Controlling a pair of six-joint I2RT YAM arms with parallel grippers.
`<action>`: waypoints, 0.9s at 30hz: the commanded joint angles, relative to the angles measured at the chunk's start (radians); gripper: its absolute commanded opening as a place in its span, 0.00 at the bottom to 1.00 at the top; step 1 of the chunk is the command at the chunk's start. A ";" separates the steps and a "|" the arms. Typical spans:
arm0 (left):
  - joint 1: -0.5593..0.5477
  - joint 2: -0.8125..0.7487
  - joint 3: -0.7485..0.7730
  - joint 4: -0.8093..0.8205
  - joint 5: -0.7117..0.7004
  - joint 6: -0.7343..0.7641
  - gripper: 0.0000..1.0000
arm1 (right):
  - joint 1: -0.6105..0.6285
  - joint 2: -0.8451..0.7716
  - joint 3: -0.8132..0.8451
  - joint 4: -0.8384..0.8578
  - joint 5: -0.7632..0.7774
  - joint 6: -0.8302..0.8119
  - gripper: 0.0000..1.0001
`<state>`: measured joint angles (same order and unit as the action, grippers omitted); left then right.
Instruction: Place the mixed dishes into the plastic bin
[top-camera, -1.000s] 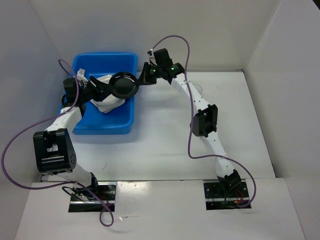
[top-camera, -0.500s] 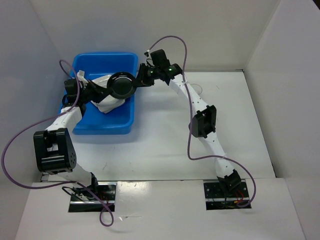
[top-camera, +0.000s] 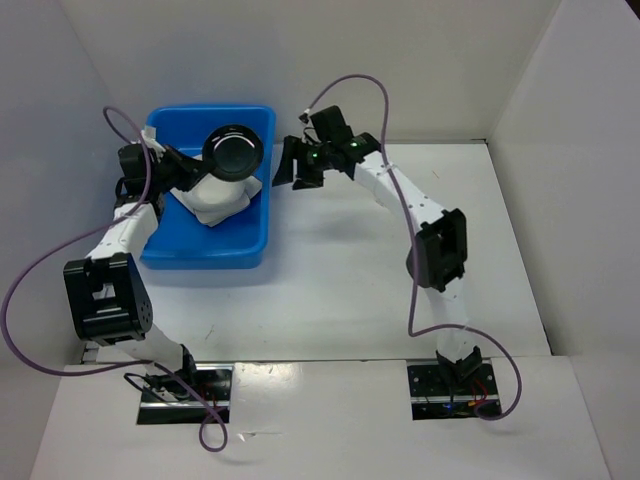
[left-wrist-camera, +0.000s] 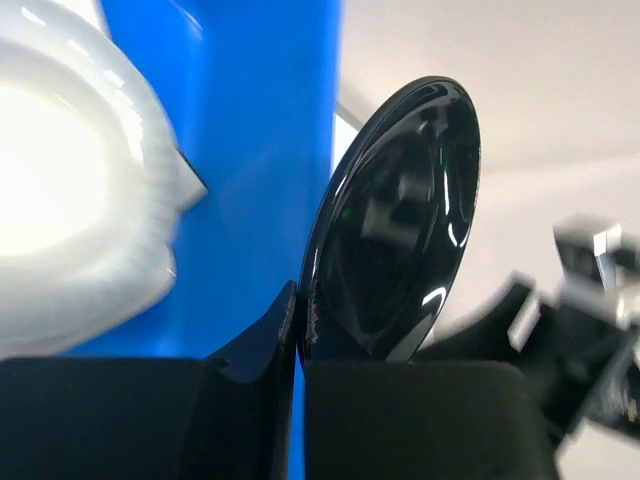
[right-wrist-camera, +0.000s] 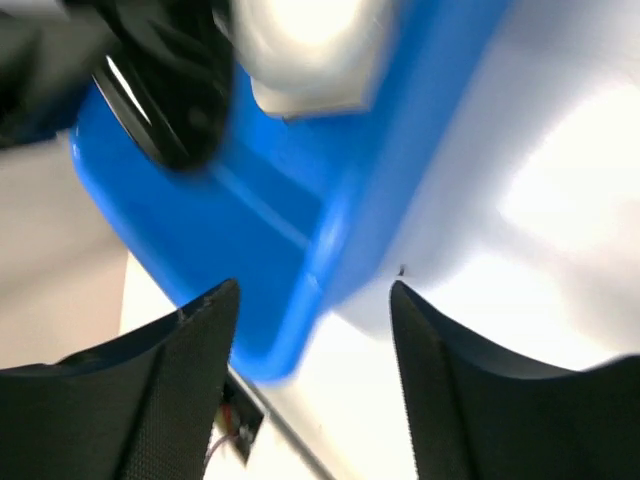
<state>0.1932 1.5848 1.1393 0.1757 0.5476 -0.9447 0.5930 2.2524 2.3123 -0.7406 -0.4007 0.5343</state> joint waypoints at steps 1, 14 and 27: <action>0.037 0.023 0.071 0.030 -0.072 0.027 0.00 | -0.083 -0.213 -0.213 0.164 0.022 0.021 0.69; 0.048 0.133 0.145 -0.103 -0.262 0.193 0.00 | -0.358 -0.605 -0.699 0.245 0.123 -0.052 0.79; 0.057 0.228 0.185 -0.191 -0.455 0.256 0.00 | -0.458 -0.703 -0.833 0.254 0.155 -0.071 0.79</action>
<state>0.2428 1.7969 1.2785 -0.0242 0.1524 -0.7273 0.1455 1.6081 1.4960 -0.5346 -0.2638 0.4812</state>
